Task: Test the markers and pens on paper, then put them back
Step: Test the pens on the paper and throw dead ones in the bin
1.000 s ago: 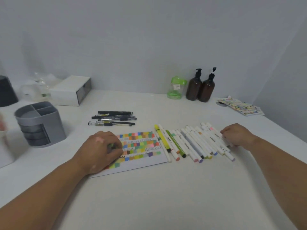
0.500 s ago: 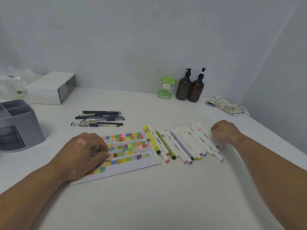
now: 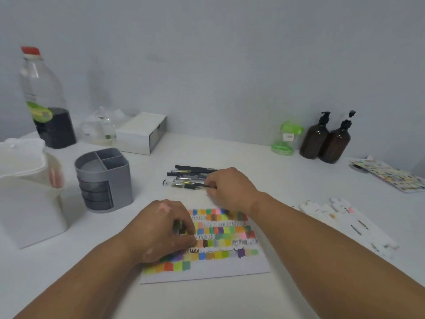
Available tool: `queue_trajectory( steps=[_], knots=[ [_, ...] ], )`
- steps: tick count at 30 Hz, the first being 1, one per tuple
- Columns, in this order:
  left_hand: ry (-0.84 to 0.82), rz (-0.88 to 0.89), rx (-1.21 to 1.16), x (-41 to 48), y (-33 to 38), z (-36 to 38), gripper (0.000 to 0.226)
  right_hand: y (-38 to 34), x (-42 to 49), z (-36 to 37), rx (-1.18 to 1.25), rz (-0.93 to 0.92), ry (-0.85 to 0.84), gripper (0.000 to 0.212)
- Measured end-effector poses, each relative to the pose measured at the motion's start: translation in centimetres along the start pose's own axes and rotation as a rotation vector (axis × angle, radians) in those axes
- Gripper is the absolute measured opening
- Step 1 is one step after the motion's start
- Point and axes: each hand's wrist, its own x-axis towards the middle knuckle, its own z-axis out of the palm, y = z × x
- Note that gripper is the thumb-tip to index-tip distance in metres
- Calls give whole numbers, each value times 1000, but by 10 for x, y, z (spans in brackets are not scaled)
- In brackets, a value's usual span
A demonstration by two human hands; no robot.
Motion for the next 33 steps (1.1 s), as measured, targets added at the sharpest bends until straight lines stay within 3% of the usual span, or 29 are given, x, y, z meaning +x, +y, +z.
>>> queue_trajectory(
  steps=[9, 14, 16, 19, 20, 21, 24, 27, 30, 33],
  knots=[
    [-49, 2, -53, -1, 6, -5, 21, -10, 0, 0, -125, 52, -54, 21],
    [-106, 6, -113, -9, 8, -13, 16, -4, -51, -34, 67, 118, 99, 14],
    [1, -33, -160, -11, 11, -18, 10, 2, -88, -44, 190, 155, 176, 11],
    [426, -84, -274, -11, 15, -24, 15, 7, -132, -52, 339, 202, 258, 14],
    [491, -63, -272, -12, 19, -25, 10, 7, -139, -52, 391, 206, 285, 16],
    [471, -24, -248, -13, 24, -26, 12, 5, -144, -49, 438, 199, 310, 17],
    [204, 124, -70, -12, 42, -8, 43, -7, -147, -35, 542, 145, 342, 20],
    [85, 212, -32, -6, 52, 6, 29, -13, -145, -22, 734, 110, 344, 22],
    [18, 231, -99, -4, 50, 6, 26, -12, -143, -16, 1023, 151, 346, 10],
    [50, 284, -154, -5, 52, 5, 22, -15, -141, -10, 1292, 132, 256, 24]
  ],
)
